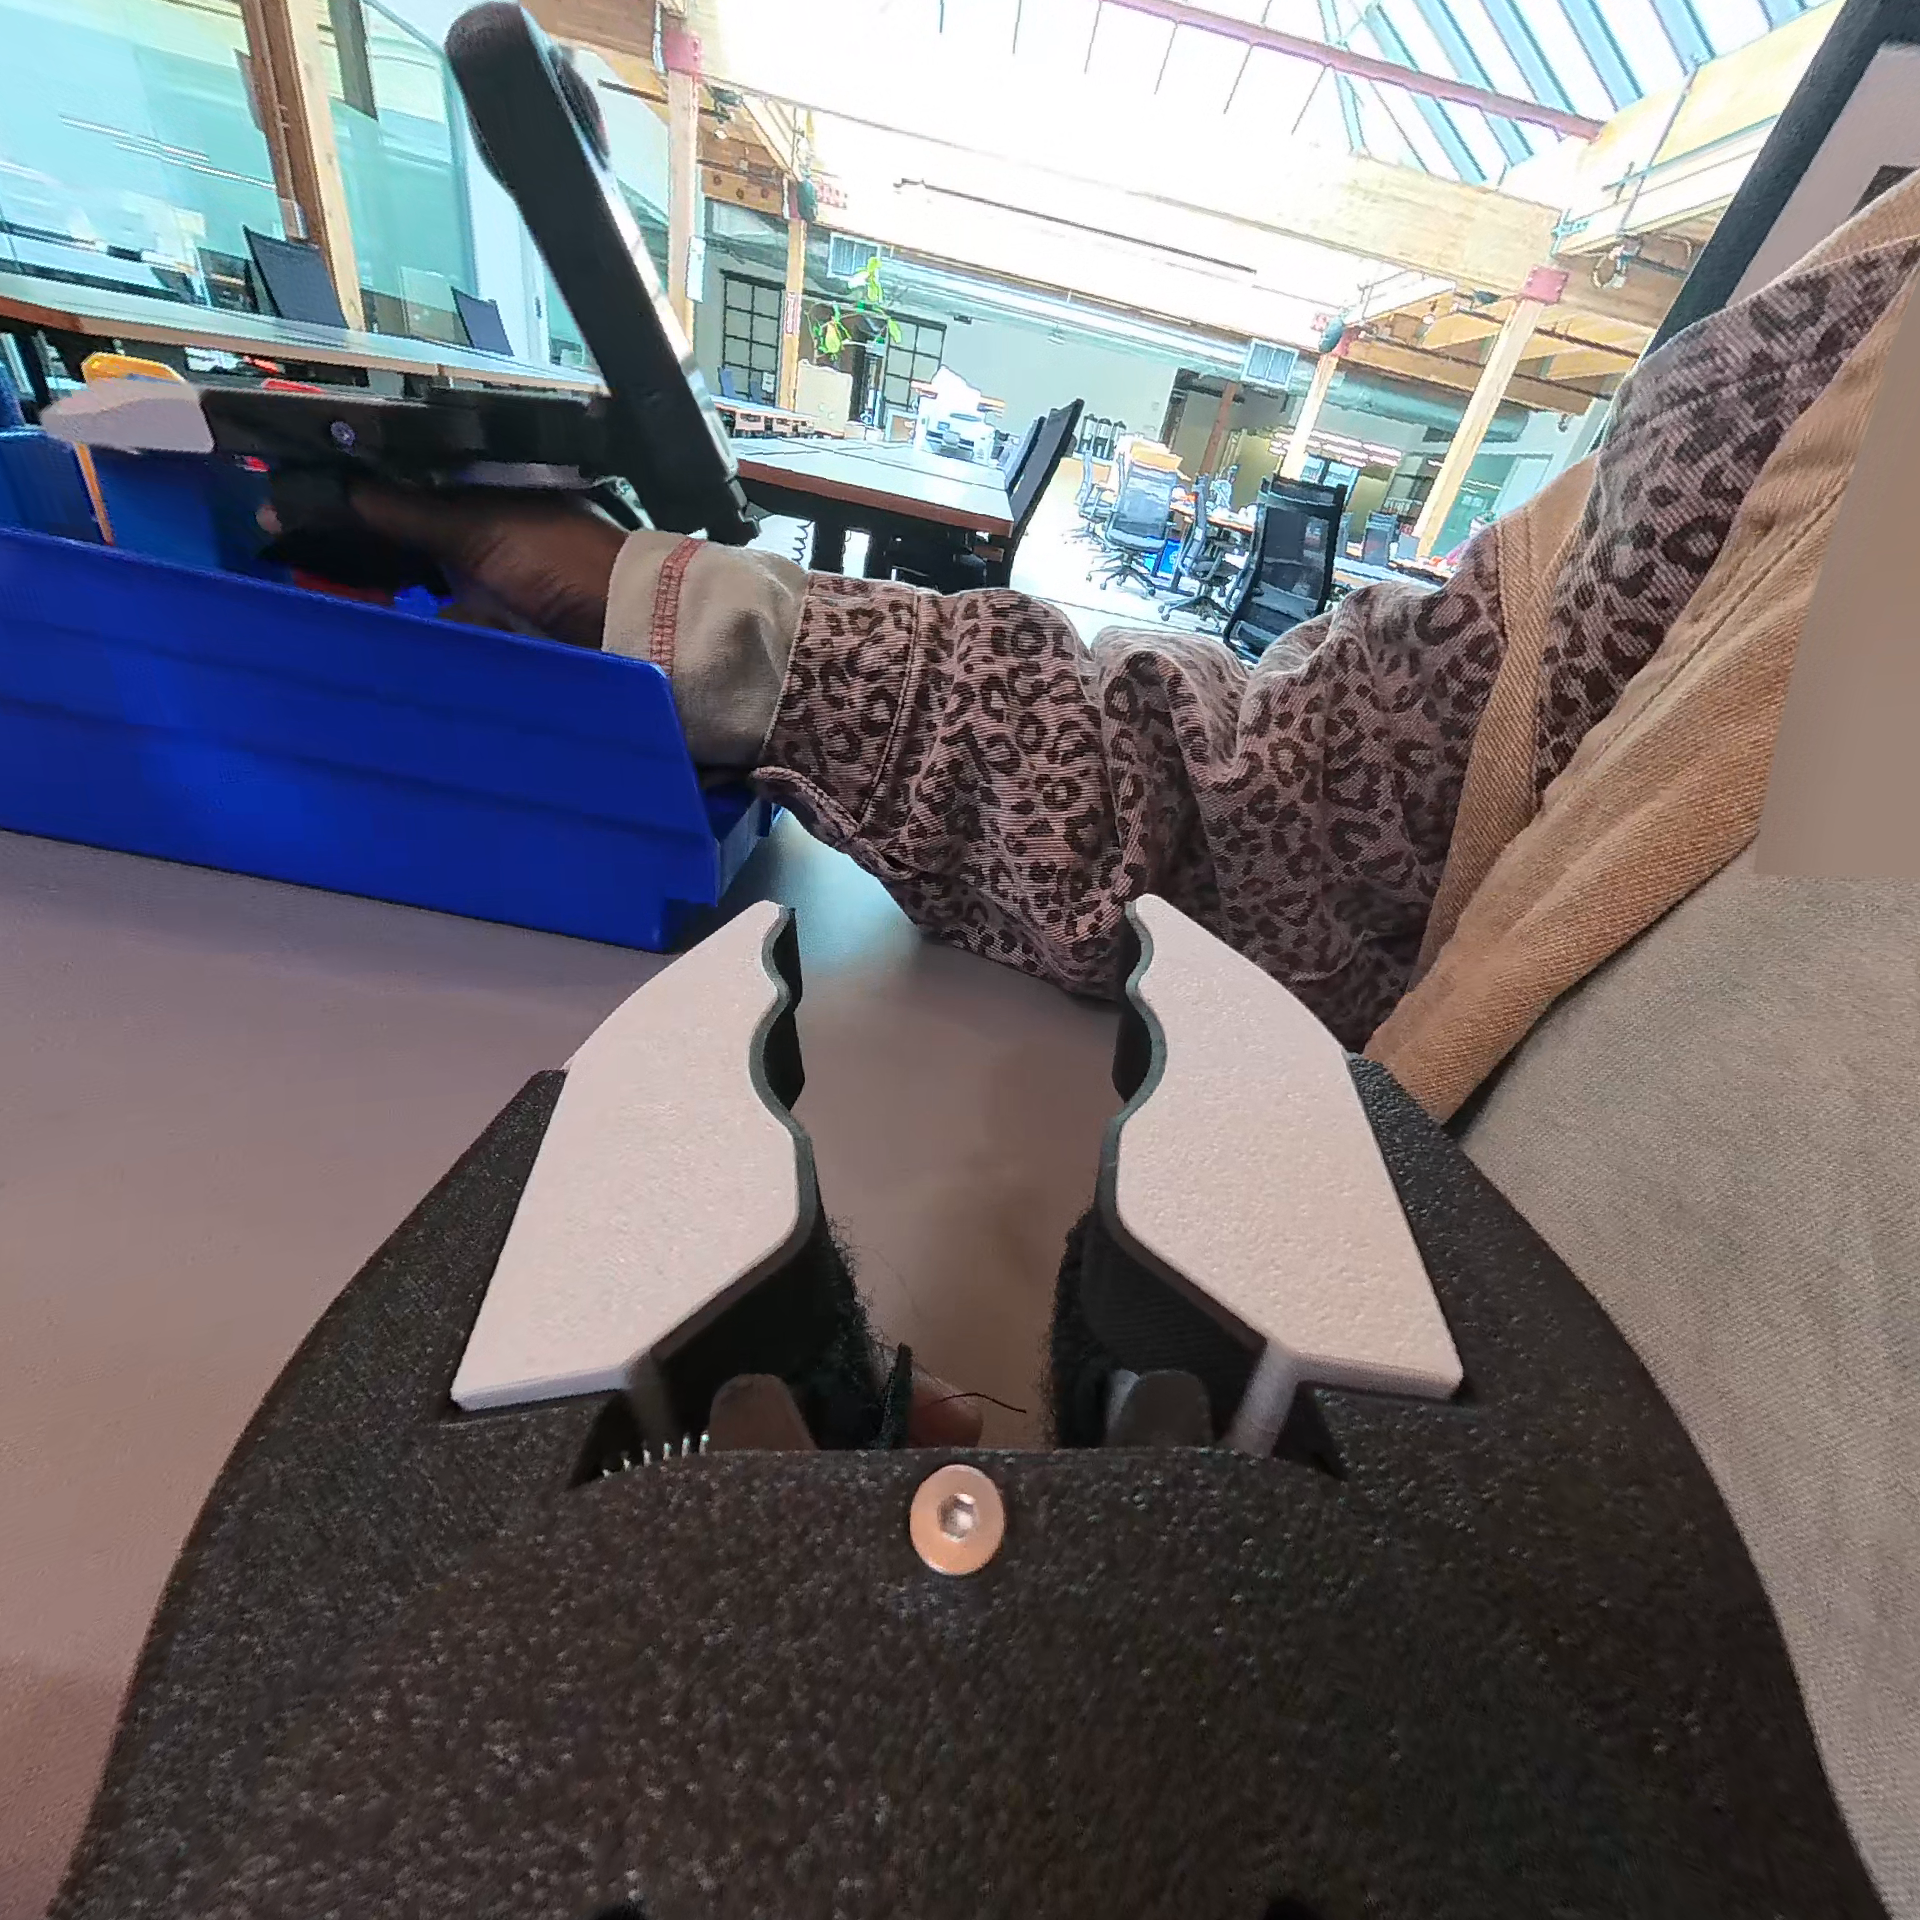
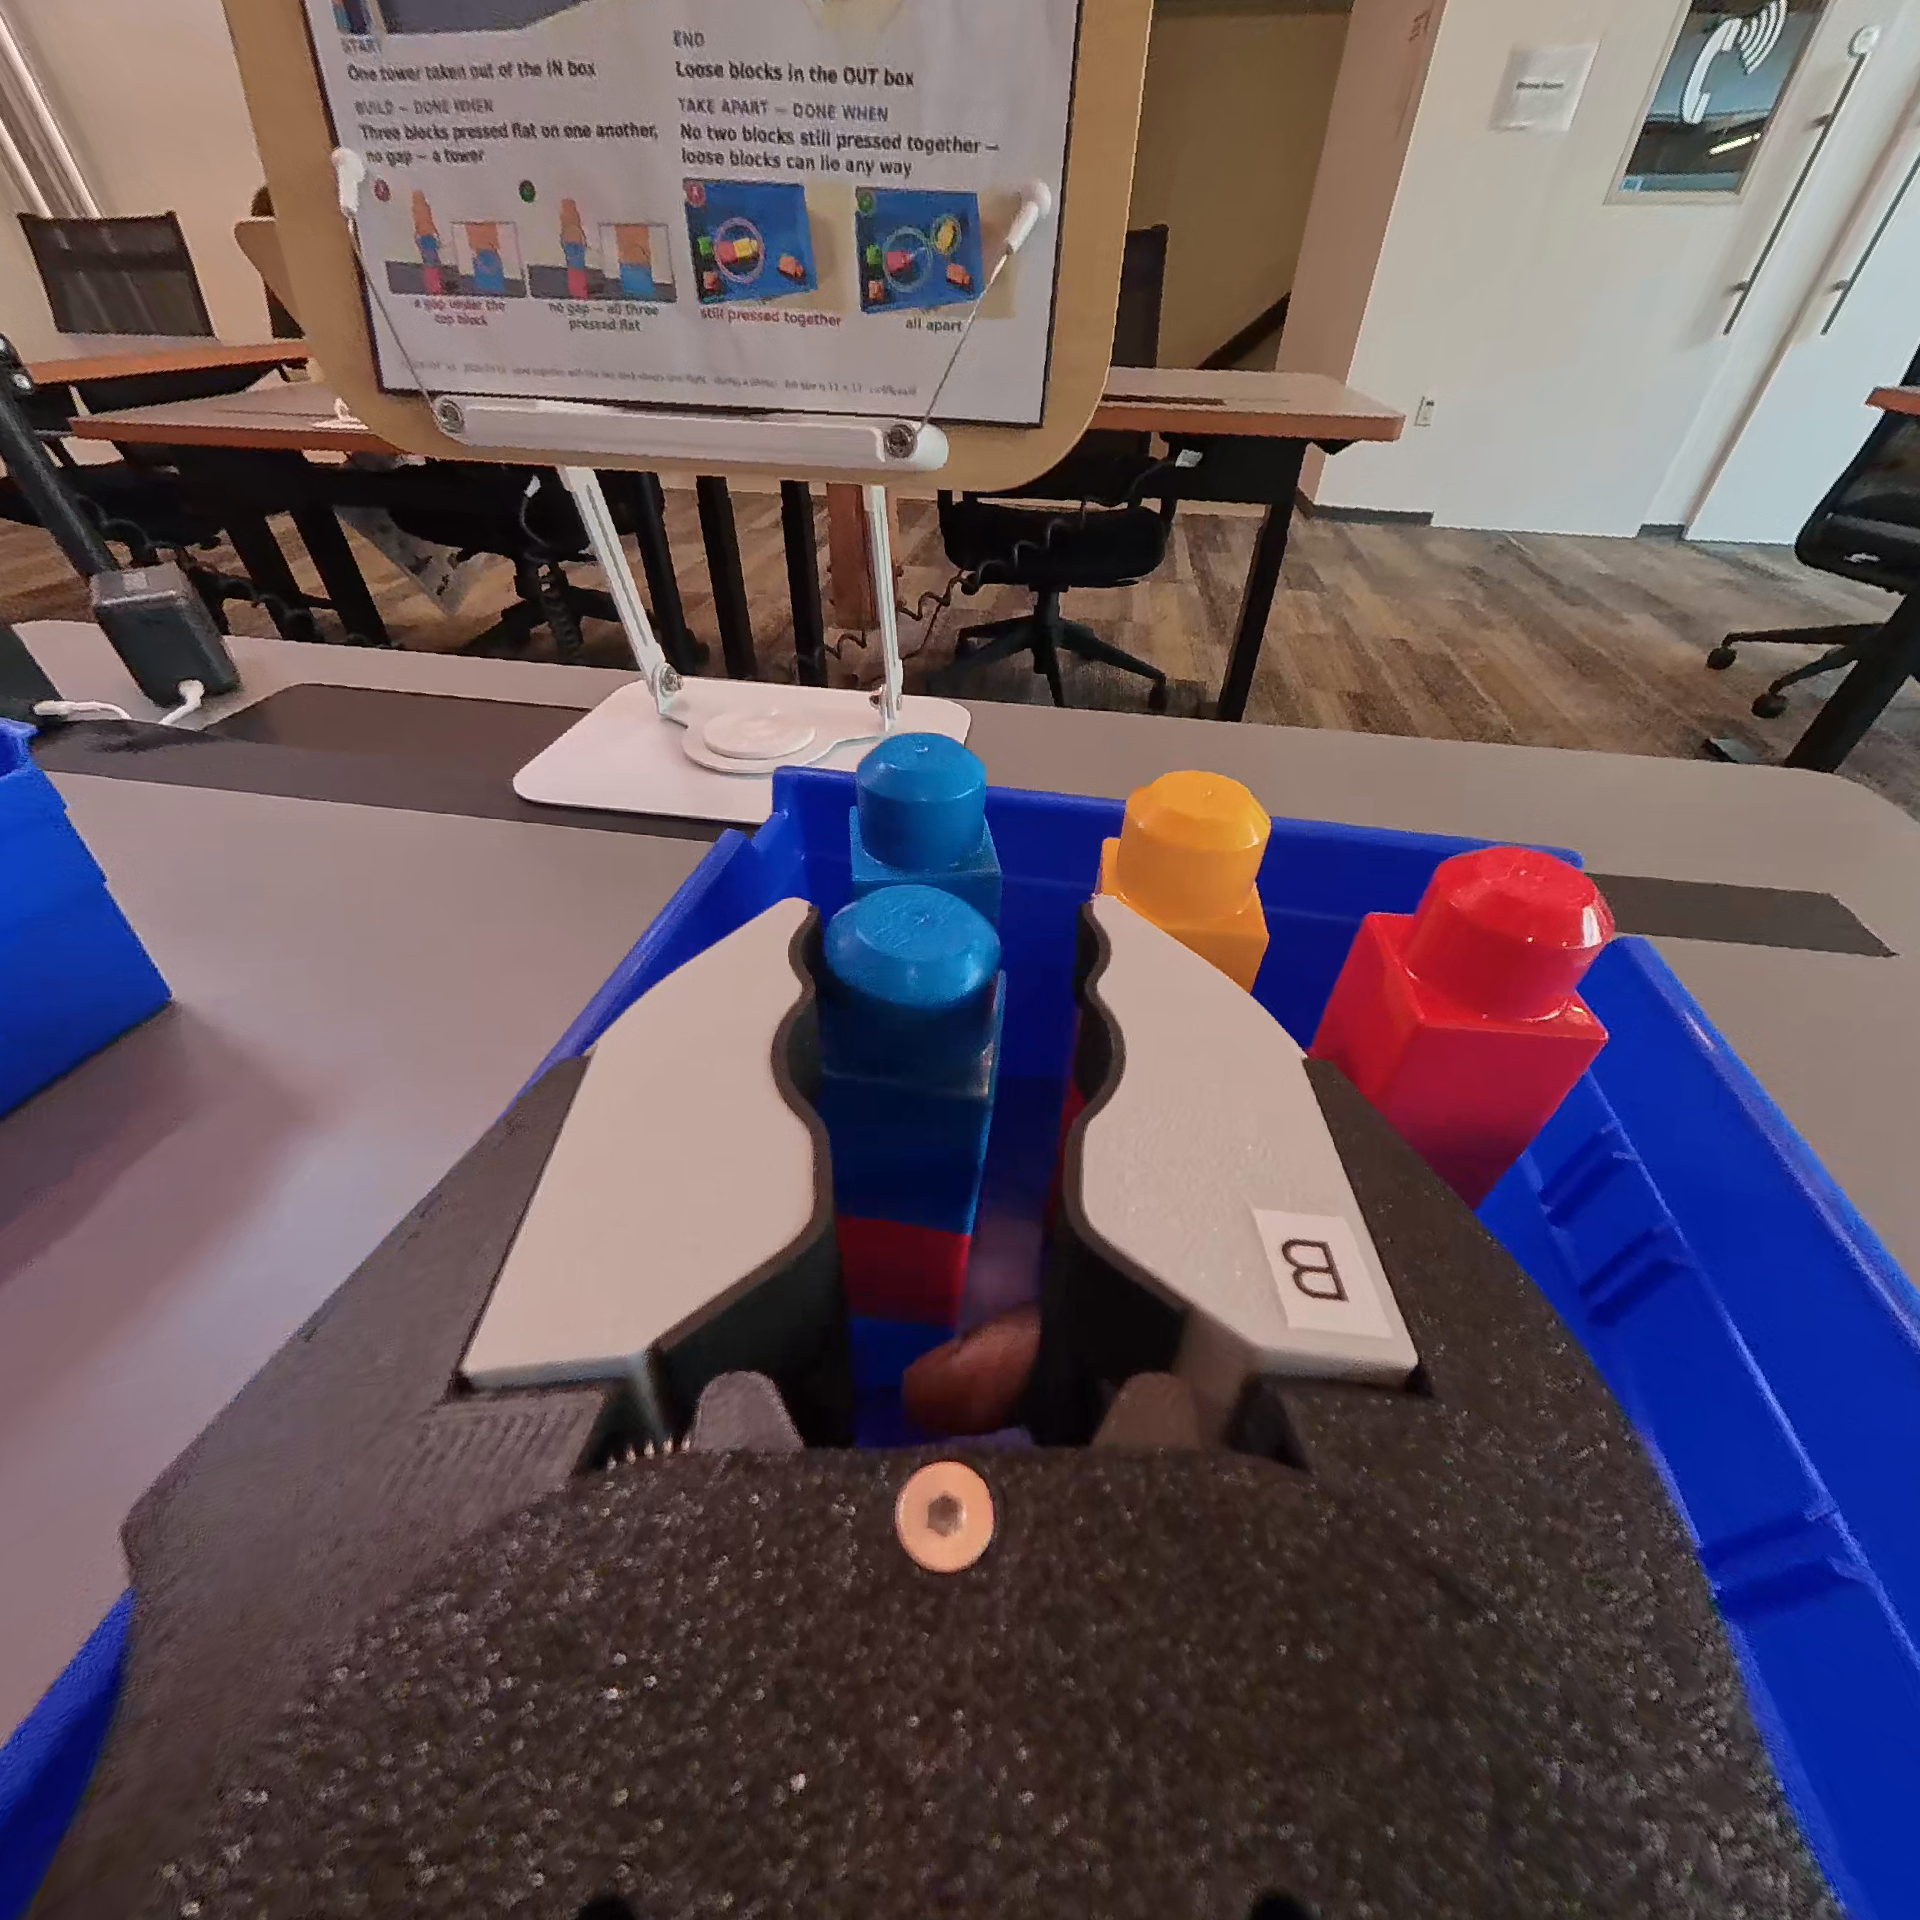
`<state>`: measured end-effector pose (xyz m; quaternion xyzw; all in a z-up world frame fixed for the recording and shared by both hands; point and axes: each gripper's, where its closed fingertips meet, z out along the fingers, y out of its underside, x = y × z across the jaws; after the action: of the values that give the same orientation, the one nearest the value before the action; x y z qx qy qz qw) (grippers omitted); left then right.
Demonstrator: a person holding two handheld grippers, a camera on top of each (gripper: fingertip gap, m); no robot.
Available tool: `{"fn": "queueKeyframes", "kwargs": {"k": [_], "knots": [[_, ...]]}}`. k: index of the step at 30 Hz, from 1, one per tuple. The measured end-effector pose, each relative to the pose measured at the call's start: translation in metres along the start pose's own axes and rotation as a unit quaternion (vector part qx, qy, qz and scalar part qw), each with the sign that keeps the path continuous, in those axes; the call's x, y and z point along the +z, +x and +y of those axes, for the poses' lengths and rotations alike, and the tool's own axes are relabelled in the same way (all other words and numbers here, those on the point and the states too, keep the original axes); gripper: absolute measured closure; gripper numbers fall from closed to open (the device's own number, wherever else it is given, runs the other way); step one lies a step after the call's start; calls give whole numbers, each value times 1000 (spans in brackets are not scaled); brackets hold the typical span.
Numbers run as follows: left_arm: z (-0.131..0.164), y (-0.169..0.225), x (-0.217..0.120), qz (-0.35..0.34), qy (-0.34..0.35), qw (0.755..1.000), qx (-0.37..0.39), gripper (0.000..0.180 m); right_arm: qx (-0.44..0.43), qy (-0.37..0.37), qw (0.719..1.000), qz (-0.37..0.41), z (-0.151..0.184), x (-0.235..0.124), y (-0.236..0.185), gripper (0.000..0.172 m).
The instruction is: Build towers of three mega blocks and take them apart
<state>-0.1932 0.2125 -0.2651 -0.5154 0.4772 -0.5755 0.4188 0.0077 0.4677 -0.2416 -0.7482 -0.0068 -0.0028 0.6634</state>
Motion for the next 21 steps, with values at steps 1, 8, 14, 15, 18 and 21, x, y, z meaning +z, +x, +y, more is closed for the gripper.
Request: {"fn": "queueKeyframes", "kwargs": {"k": [1, 8, 14, 15, 18, 21], "knots": [[0, 0, 0, 0, 0, 1000, 0, 123, -2, 1, 1000, -2, -1, -1, -1, 125], [0, -1, 0, 0, 0, 1000, -3, 122, -15, 30, 999, -23, -20, -13, -12, 118], [-1, -2, 0, 0, 2, 1000, -7, 122, -15, 168, 984, -63, -72, -62, -34, 96], [-1, -2, 0, -1, 2, 1000, -8, 122, -16, 206, 976, -73, -82, -78, -40, 96], [-1, -3, 0, -2, 1, 1000, -11, 122, -21, 311, 943, -117, -103, -131, -62, 102], [1, -2, 2, -4, -8, 1000, -4, 120, -36, 340, 928, -147, -107, -162, -74, 105]]}}
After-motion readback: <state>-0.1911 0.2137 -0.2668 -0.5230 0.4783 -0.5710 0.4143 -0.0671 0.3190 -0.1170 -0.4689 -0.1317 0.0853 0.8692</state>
